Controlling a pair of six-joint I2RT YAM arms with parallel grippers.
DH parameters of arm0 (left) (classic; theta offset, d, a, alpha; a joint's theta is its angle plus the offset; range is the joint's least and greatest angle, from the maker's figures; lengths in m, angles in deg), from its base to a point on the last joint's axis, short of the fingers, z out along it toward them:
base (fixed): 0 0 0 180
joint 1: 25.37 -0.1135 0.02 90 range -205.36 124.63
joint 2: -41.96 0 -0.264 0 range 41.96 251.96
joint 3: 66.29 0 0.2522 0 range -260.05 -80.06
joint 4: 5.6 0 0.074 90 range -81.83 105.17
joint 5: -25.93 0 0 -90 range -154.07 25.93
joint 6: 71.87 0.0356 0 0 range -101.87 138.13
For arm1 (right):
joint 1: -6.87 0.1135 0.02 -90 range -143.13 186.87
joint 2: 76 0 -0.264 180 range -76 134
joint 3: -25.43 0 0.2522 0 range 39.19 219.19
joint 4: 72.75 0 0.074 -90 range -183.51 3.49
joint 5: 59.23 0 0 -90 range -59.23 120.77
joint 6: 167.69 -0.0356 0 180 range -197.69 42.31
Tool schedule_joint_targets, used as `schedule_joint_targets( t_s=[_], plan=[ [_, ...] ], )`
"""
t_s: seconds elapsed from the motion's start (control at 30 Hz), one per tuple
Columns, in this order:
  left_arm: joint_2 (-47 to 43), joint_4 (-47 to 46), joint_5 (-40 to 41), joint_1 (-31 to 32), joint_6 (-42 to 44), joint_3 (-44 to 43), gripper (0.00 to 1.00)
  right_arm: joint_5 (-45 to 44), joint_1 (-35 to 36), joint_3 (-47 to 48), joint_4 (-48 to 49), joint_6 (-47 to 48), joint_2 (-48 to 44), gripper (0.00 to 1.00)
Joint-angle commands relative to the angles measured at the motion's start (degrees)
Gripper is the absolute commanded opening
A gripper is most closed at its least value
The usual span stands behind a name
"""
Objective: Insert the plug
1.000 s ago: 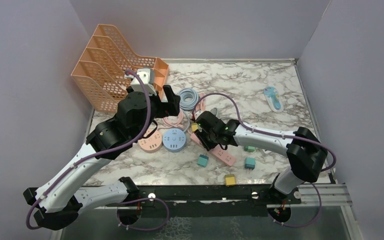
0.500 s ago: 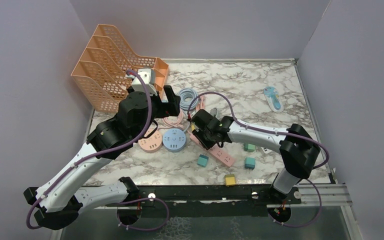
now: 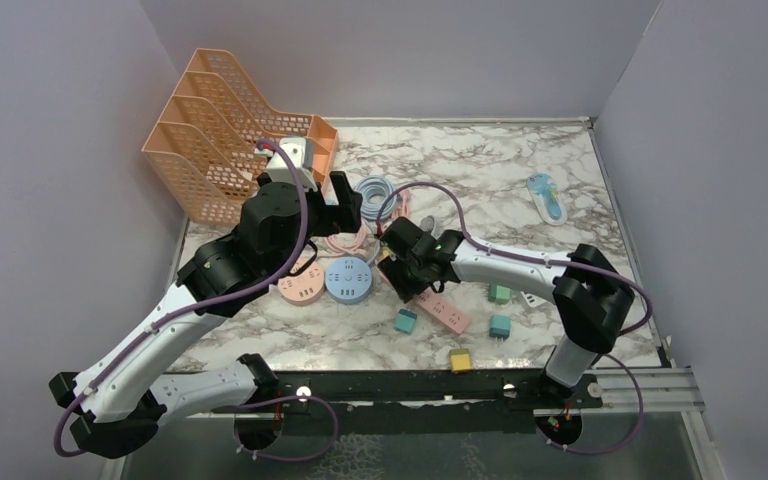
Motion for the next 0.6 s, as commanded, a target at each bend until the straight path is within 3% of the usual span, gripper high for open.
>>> schedule_joint_targets(
  t_s=[0.0, 0.1, 0.33, 0.47, 0.57],
  plan=[
    [-0.4, -0.2, 1.3, -0.3, 1.1, -1.3, 0.94, 0.0, 0.2, -0.1, 5.9, -5.7, -3.1, 0.61],
    [-0.5, 0.0, 1.3, -0.3, 1.2, -1.6, 0.94, -1.9, 0.2, 1.1, 4.9, -8.5, -9.9, 0.69],
    [-0.7, 0.1, 0.1, -0.3, 0.6, -0.5, 0.94, -18.1, -1.0, -2.4, -1.2, -22.4, -22.7, 0.69],
    [-0.8, -0.1, -1.7, -0.3, -1.2, 1.0, 0.94, -20.4, -8.9, -3.8, -8.6, -30.9, -25.1, 0.68],
    [-0.4, -0.3, -3.8, -0.3, -3.0, 2.5, 0.94, -17.1, -16.7, -7.0, -6.2, -32.0, -26.5, 0.68]
  ],
)
